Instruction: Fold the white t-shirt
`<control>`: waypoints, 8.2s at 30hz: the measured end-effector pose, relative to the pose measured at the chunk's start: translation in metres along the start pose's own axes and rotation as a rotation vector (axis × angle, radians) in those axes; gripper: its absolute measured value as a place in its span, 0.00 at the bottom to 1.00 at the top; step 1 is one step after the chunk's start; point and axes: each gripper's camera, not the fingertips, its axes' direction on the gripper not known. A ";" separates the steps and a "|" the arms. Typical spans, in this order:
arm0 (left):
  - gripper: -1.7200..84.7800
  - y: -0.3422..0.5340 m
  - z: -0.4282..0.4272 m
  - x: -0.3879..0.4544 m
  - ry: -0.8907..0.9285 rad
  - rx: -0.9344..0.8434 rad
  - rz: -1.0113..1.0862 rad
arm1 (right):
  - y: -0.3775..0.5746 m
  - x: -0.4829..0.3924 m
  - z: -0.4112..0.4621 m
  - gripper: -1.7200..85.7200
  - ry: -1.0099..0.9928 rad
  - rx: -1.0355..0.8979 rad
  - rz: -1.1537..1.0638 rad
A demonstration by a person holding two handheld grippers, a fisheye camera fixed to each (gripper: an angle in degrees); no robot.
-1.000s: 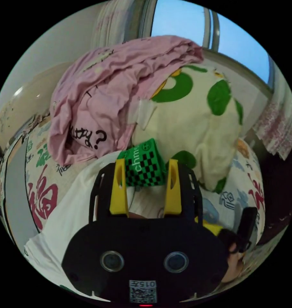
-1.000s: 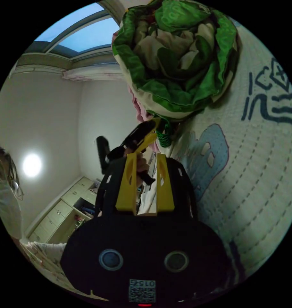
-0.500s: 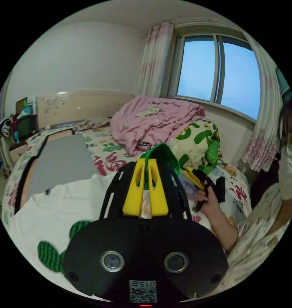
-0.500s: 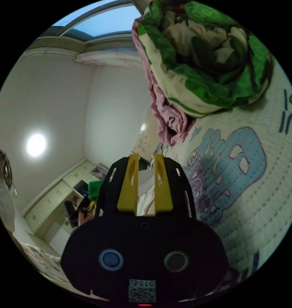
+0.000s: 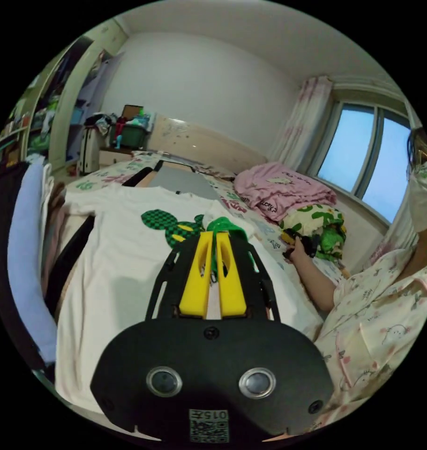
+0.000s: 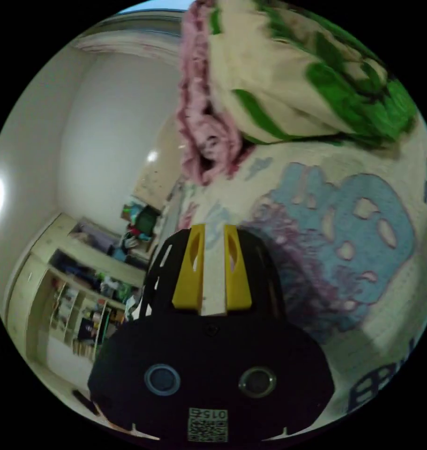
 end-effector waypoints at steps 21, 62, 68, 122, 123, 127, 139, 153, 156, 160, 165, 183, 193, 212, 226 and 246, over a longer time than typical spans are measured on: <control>0.03 0.087 -0.045 -0.054 -0.299 -0.043 -0.133 | 0.157 0.127 0.204 0.13 -0.180 -0.704 -0.458; 0.11 0.181 0.078 0.017 -0.178 -0.436 0.002 | 0.401 0.524 -0.026 0.11 -0.753 -1.203 -1.310; 0.11 0.203 0.102 0.036 -0.271 -0.646 0.093 | 0.400 0.594 -0.024 0.05 -0.676 -1.415 -1.261; 0.14 -0.116 0.327 0.172 0.016 -0.232 0.604 | 0.025 0.598 0.022 0.07 -1.009 -1.360 -0.727; 0.15 -0.128 0.341 0.171 0.016 -0.218 0.582 | 0.018 0.592 0.025 0.07 -1.021 -1.338 -0.711; 0.18 -0.185 0.496 0.123 -0.062 -0.486 0.330 | -0.006 0.573 0.038 0.08 -1.006 -1.245 -0.671; 0.04 -0.114 0.395 0.168 0.233 -0.245 0.607 | -0.101 0.575 -0.005 0.24 -0.662 -0.427 -0.545; 0.12 0.003 0.287 0.207 -0.074 -0.285 0.667 | 0.047 0.466 0.026 0.04 -0.591 -0.843 -1.080; 0.12 0.004 0.246 0.159 -0.384 -0.253 0.508 | 0.042 0.470 0.018 0.03 -0.747 -0.788 -0.987; 0.13 0.014 0.245 0.091 -0.686 -0.382 0.391 | 0.052 0.466 0.005 0.03 -0.821 -0.739 -0.973; 0.11 0.045 0.291 0.065 -0.793 -0.525 0.468 | 0.069 0.461 -0.010 0.02 -0.833 -0.715 -1.029; 0.03 0.123 0.266 -0.012 -0.892 -0.377 0.195 | 0.165 0.458 0.033 0.13 -0.917 -0.994 -1.097; 0.07 0.107 0.222 0.011 -0.892 -0.239 0.131 | 0.237 0.447 0.096 0.15 -0.638 -1.237 -1.141; 0.02 0.036 0.532 -0.046 -0.571 -0.447 0.048 | 0.284 0.441 0.133 0.03 -0.539 -1.339 -1.259; 0.06 0.042 0.597 -0.113 -0.663 -0.485 0.018 | 0.244 0.438 0.172 0.05 -0.502 -1.374 -1.126; 0.18 0.040 0.581 -0.190 -0.254 -0.472 0.119 | 0.047 0.384 0.334 0.20 -0.229 -0.543 -0.758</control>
